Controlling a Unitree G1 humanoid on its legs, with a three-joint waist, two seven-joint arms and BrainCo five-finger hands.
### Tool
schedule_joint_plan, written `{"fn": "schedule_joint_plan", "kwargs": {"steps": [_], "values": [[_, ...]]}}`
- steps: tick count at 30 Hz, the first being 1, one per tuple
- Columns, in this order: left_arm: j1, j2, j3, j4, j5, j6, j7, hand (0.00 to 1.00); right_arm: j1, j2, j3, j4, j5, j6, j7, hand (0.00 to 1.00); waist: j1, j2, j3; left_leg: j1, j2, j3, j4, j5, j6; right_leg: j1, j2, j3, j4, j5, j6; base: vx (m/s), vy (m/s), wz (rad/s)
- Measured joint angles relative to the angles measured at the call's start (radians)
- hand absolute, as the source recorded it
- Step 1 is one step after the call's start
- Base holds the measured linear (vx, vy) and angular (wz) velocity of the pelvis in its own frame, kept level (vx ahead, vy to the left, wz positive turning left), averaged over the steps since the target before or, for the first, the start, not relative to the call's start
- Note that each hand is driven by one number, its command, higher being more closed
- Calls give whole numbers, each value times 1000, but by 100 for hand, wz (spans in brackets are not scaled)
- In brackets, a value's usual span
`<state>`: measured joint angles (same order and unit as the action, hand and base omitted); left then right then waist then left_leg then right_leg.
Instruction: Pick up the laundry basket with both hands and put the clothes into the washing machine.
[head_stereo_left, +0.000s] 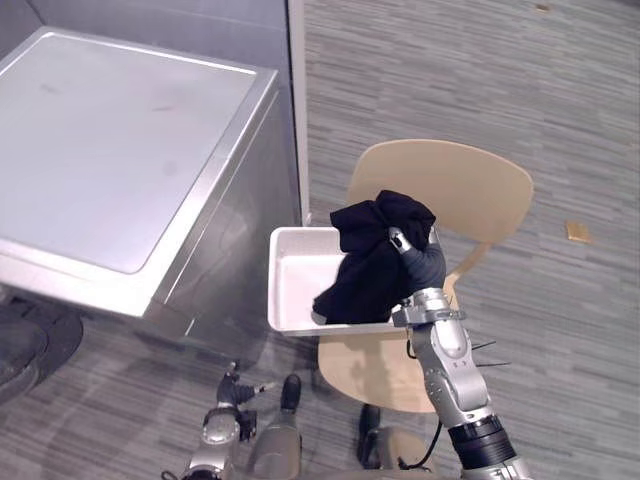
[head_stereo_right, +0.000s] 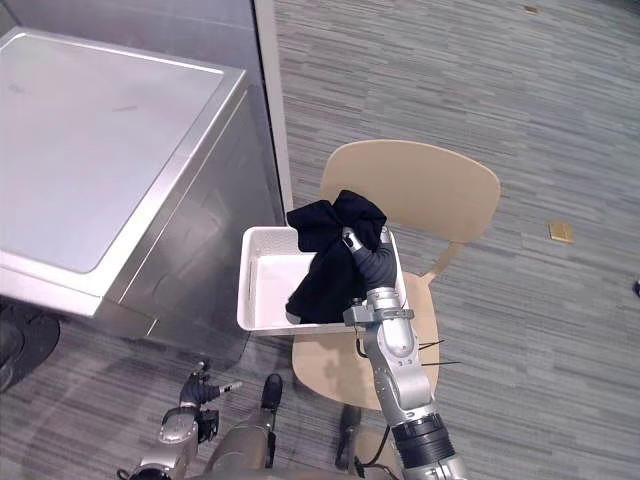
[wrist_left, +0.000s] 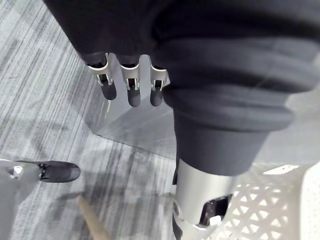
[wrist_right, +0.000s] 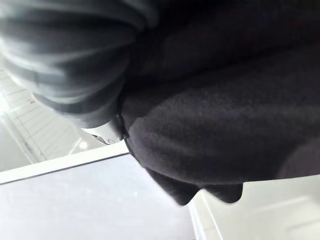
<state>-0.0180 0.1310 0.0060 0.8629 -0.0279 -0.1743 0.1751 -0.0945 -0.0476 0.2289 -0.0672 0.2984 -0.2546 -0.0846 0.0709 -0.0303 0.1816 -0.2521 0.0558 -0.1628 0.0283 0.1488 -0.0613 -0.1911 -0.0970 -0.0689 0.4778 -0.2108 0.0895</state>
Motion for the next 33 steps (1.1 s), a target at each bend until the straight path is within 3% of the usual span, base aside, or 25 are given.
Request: {"fn": "schedule_joint_plan", "kwargs": {"steps": [2, 3, 4, 5, 6, 7, 9, 10, 12, 14, 15, 17, 20, 24, 31, 32, 33], "values": [[9, -2, 0, -70, -1, -7, 2, 0, -21, 0, 26, 1, -25, -2, 0, 100, 25, -9, 2, -52, -19, -35, 49, 5, -8, 51, -11, 39, -24, -71, 34, -131, -202, 77], [20, -7, -1, -115, -2, -9, 3, 0, -39, 0, 41, 3, -36, -2, 0, 100, 43, -12, 2, -72, -21, -45, 51, 17, -25, 58, -5, 47, -59, -107, 14, -279, -295, 61], [46, -35, -2, -192, -16, -14, 14, 0, -73, -21, 64, 6, -43, -2, -3, 100, 59, 29, 17, -94, 6, -85, 34, 53, -53, 44, 39, 16, -65, -133, -19, -346, -307, 43], [70, -53, -7, -226, -24, -24, 20, 0, -76, -29, 66, 6, -45, -2, -4, 100, 59, 49, 18, -98, 22, -111, 14, 69, -66, 34, 61, -5, -53, -132, -29, -314, -253, 59], [108, -71, -18, -273, -46, -30, 22, 0, -76, -43, 64, 5, -45, -3, -8, 100, 55, 68, 16, -102, 39, -137, -16, 74, -58, 19, 83, -38, -33, -132, -48, -345, -246, 81], [129, -80, -46, -315, -70, -30, 21, 0, -75, -55, 58, 5, -48, -4, -22, 100, 50, 78, 20, -106, 65, -109, -66, 14, -29, 17, 95, -88, -42, -115, -75, -275, -187, 98], [125, -90, -100, -341, -96, -29, 6, 0, -88, -89, 19, 8, -78, -6, -31, 100, 40, 55, 31, -151, 51, 30, -46, -64, 32, 12, 41, -186, -113, -59, -101, -294, -162, 134], [127, -93, -116, -354, -96, -30, -2, 0, -92, -94, 11, 10, -84, -5, -31, 100, 37, 52, 33, -163, 37, 57, 0, -58, 25, 13, 26, -206, -126, -44, -105, -252, -117, 136], [150, -90, -153, -445, -96, -31, -23, 0, -111, -103, 4, 9, -102, -4, -42, 100, 22, 53, 35, -132, -4, 137, 239, -66, 22, -2, -19, -257, -174, 12, -104, -179, -60, 89], [150, -83, -153, -521, -96, -44, -22, 0, -120, -109, 10, 9, -121, -4, -42, 100, 21, 59, 33, -45, 13, 170, 244, -164, 14, -4, -19, -277, -202, 42, -105, -158, 25, 46], [136, -80, -160, -557, -95, -69, -22, 0, -129, -112, 10, 8, -127, -4, -42, 100, 21, 64, 29, 13, 21, 167, 166, -177, 8, 0, -11, -291, -227, 65, -98, -170, 71, 42], [98, -73, -177, -575, -84, -80, -20, 0, -149, -108, 7, 3, -134, -3, -42, 100, 18, 77, 21, 57, 30, 160, 64, -169, -11, 5, -3, -313, -238, 79, -87, -139, 91, 34], [56, -37, -212, -646, -58, -88, -7, 0, -159, -79, 24, -53, -129, -4, -39, 100, 16, 69, 16, 91, -1, 144, 20, -142, 4, 38, -26, -325, -257, 99, -61, -97, 123, 24], [51, -3, -240, -780, -29, -120, 28, 0, -220, -37, 129, -104, -101, -14, -2, 100, 18, 68, -23, 148, -21, 160, -67, -100, 20, 54, -44, -309, -273, 116, -38, -33, 92, -4], [-70, -14, -354, -783, 119, -116, 80, 0, -365, -10, 319, -103, 41, -13, 49, 100, 20, 56, -75, 216, -28, 167, -88, -88, 28, 138, -36, -307, -342, 144, -28, 47, 11, -2], [-93, -16, -367, -783, 141, -114, 95, 100, -384, 1, 348, -103, 68, -13, 50, 100, 19, 56, -76, 230, -26, 168, -93, -88, 28, 153, -32, -305, -350, 147, -28, 18, -12, -5], [-112, -20, -378, -783, 159, -114, 101, 100, -392, 11, 376, -103, 84, -13, 51, 100, 19, 55, -85, 238, -24, 168, -100, -86, 26, 160, -27, -303, -361, 151, -28, 16, -14, -6]]}}
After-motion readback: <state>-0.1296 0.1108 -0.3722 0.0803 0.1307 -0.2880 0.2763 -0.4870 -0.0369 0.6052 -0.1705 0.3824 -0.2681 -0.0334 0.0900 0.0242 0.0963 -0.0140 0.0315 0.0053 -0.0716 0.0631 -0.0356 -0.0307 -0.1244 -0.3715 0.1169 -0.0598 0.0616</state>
